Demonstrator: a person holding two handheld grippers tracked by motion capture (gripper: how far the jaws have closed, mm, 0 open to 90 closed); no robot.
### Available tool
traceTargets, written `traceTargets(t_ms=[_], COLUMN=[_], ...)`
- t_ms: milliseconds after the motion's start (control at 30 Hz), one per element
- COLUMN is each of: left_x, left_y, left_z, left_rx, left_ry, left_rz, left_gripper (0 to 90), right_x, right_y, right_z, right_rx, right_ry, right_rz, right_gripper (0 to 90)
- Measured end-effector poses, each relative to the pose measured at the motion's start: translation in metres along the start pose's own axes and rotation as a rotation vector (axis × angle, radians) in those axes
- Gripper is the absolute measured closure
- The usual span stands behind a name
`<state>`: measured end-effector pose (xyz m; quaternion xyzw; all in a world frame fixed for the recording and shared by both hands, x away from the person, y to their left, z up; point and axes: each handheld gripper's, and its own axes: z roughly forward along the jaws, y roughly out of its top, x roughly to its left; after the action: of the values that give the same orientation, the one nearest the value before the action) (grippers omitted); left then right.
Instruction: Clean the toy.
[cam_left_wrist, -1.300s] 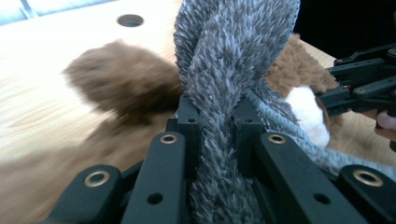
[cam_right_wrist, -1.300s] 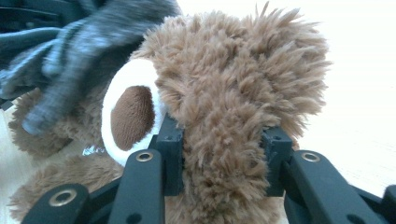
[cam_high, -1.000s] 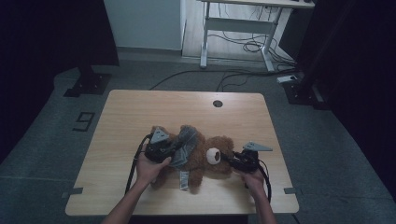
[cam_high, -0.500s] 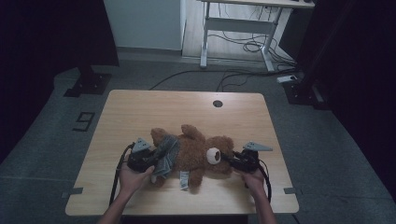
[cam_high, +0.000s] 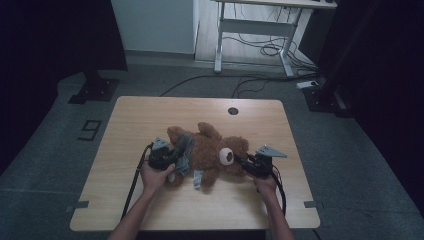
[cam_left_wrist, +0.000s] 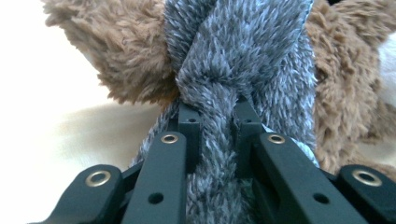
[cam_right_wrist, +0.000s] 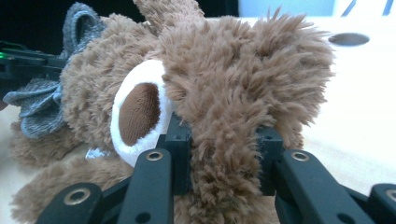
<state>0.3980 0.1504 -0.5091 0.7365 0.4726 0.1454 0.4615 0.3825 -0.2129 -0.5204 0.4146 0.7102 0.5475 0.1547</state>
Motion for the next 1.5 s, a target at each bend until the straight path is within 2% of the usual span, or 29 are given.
traceTargets(t_ms=[100,200,300,400,500,600,633,767,833,933,1000,1133,1200,1267,1400,1500], left_x=[0.004,-0.004,-0.024,-0.057,-0.09,-0.121,-0.128,-0.157,-0.162,-0.158,-0.151,-0.13,-0.114,-0.098,-0.087,-0.084], left_y=[0.008,0.019,0.032,0.051,0.068,0.082,0.084,0.081,0.073,0.071,0.071,0.067,0.063,0.057,0.051,0.05], left_z=[0.002,-0.01,-0.019,-0.018,-0.002,0.027,0.034,0.066,0.075,0.074,0.068,0.056,0.049,0.037,0.022,0.013], left_rx=[0.001,-0.031,-0.072,-0.086,-0.07,-0.024,-0.011,0.066,0.078,0.074,0.075,0.089,0.093,0.076,0.048,0.043], left_ry=[-0.005,-0.027,-0.051,-0.082,-0.114,-0.159,-0.167,-0.197,-0.17,-0.179,-0.166,-0.081,-0.077,-0.088,-0.074,-0.063], left_rz=[-0.009,0.012,0.062,0.15,0.215,0.239,0.245,0.291,0.323,0.283,0.274,0.276,0.246,0.219,0.213,0.21], left_gripper=[77.8,77.9,77.9,77.8,77.8,77.8,77.7,77.4,77.5,77.8,77.8,77.8,77.8,77.8,77.7,77.7], right_x=[-0.004,-0.009,-0.01,-0.003,0.004,0.005,0.004,0.004,0.005,0.002,0.003,0.003,0.001,-0.001,-0.001,-0.002], right_y=[0.002,-0.001,-0.004,-0.005,-0.007,-0.011,-0.013,-0.014,-0.014,-0.016,-0.016,-0.016,-0.018,-0.018,-0.018,-0.018], right_z=[0.005,0.003,0.001,-0.004,-0.009,-0.011,-0.012,-0.013,-0.013,-0.013,-0.013,-0.013,-0.014,-0.014,-0.014,-0.014], right_rx=[-0.011,-0.015,-0.017,-0.021,-0.014,-0.013,-0.015,-0.014,0.002,0.011,0.01,0.006,-0.003,-0.006,-0.007,-0.007], right_ry=[-0.005,0.006,0.01,0.01,0.011,0.016,0.02,0.019,0.007,0.013,0.009,0.011,0.019,0.028,0.033,0.036], right_rz=[-0.012,-0.014,-0.021,-0.059,-0.093,-0.089,-0.089,-0.101,-0.1,-0.086,-0.101,-0.094,-0.096,-0.088,-0.089,-0.084], right_gripper=[66.5,65.8,65.1,64.6,64.1,64.1,64.0,64.0,63.9,63.8,63.8,63.8,63.7,63.5,63.4,63.4])
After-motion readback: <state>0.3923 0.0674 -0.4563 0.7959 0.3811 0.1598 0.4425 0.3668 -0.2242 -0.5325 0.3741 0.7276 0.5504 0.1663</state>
